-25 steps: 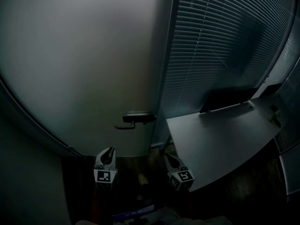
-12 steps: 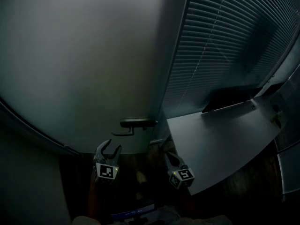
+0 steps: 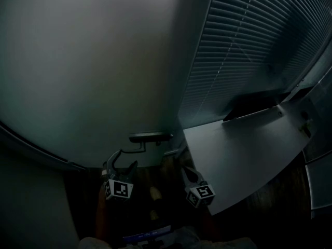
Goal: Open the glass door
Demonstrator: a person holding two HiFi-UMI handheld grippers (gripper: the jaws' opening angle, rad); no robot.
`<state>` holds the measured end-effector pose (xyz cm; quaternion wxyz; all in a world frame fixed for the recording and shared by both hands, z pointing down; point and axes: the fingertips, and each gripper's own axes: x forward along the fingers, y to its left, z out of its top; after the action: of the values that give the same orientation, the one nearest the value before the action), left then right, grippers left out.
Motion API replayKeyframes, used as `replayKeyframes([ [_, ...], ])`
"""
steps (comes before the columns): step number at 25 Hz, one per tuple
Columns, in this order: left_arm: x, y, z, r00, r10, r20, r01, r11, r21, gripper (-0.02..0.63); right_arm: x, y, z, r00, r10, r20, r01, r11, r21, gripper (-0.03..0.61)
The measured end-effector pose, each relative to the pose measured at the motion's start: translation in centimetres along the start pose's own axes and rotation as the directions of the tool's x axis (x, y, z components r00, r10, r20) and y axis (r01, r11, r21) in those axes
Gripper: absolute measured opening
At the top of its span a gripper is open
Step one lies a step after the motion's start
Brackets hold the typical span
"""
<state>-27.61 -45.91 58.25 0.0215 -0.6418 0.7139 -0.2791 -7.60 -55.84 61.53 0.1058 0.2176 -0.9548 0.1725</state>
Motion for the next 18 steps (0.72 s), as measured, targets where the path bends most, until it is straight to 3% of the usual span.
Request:
replayKeyframes([
  [2, 0.2, 0.1, 0.2, 1.0, 0.013, -0.007, -0.013, 1.0, 0.026, 0.366, 0.0, 0.0, 0.1, 1.0, -0.002, 0.002, 0.002, 1.0, 0.001, 0.002],
  [5, 0.7, 0.2, 0.4, 1.0, 0.012, -0.002, -0.012, 1.0, 0.022, 0.368, 0.1, 0.2, -0.1, 1.0, -0.005, -0.011, 0.005, 1.0, 0.01, 0.002],
  [11, 1.9, 0.4, 0.5, 1.0, 0.015, -0.023, -0.012, 0.995, 0.101, 0.367, 0.4, -0.3, -0.9, 1.0, -0.008, -0.015, 0.009, 1.0, 0.022, 0.002],
  [18, 2.5, 0.7, 0.7, 0.997, 0.053, -0.057, -0.04, 0.977, 0.21, 0.269, 0.8, -0.8, -0.7, 1.0, -0.012, -0.007, 0.012, 1.0, 0.022, 0.002],
])
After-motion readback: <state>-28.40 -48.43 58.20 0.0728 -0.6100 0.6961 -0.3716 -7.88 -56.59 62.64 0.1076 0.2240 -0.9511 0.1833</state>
